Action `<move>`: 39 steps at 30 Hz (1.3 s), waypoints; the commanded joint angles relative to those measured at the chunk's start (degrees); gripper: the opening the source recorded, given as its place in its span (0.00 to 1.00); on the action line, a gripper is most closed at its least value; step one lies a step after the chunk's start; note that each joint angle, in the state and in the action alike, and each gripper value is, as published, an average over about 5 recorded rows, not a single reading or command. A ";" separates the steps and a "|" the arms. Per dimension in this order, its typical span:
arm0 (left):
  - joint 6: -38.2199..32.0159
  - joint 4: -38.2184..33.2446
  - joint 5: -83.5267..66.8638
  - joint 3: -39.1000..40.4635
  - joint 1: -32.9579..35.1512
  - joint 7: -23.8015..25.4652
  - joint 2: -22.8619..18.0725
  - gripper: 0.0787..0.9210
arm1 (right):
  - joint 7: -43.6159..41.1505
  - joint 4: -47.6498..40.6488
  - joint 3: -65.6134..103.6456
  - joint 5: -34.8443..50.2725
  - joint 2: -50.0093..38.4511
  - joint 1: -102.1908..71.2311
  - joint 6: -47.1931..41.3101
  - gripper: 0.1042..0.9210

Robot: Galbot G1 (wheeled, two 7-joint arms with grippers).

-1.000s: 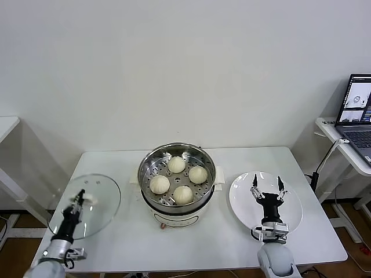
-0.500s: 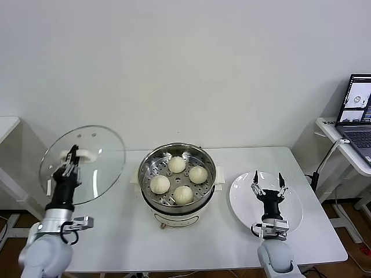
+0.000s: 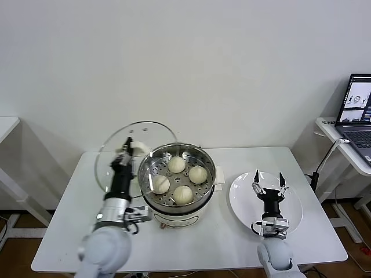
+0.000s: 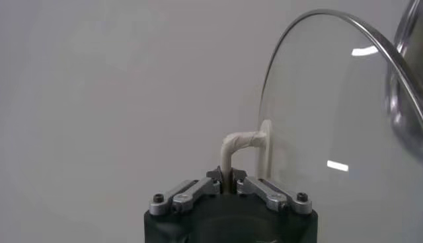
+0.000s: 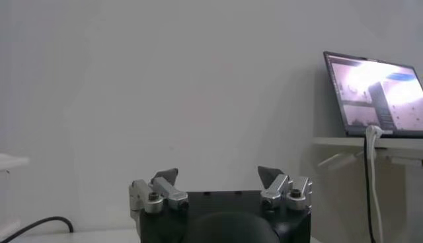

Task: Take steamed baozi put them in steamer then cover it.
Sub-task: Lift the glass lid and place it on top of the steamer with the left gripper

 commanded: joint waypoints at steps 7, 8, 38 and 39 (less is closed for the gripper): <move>6.95 12.64 15.80 17.53 -9.54 9.41 -10.16 0.13 | -0.09 -1.50 0.44 -0.66 0.38 0.39 0.06 0.88; 6.85 13.06 16.52 17.49 -9.51 9.56 -10.65 0.13 | -0.09 -1.57 0.48 -0.71 0.38 0.40 0.06 0.88; 4.32 18.90 23.08 15.03 -8.33 8.44 -13.79 0.13 | -0.22 -2.09 0.30 -1.16 0.43 0.73 0.14 0.88; 4.21 18.98 23.14 14.92 -8.28 8.35 -13.77 0.13 | -0.22 -2.08 0.29 -1.17 0.43 0.72 0.14 0.88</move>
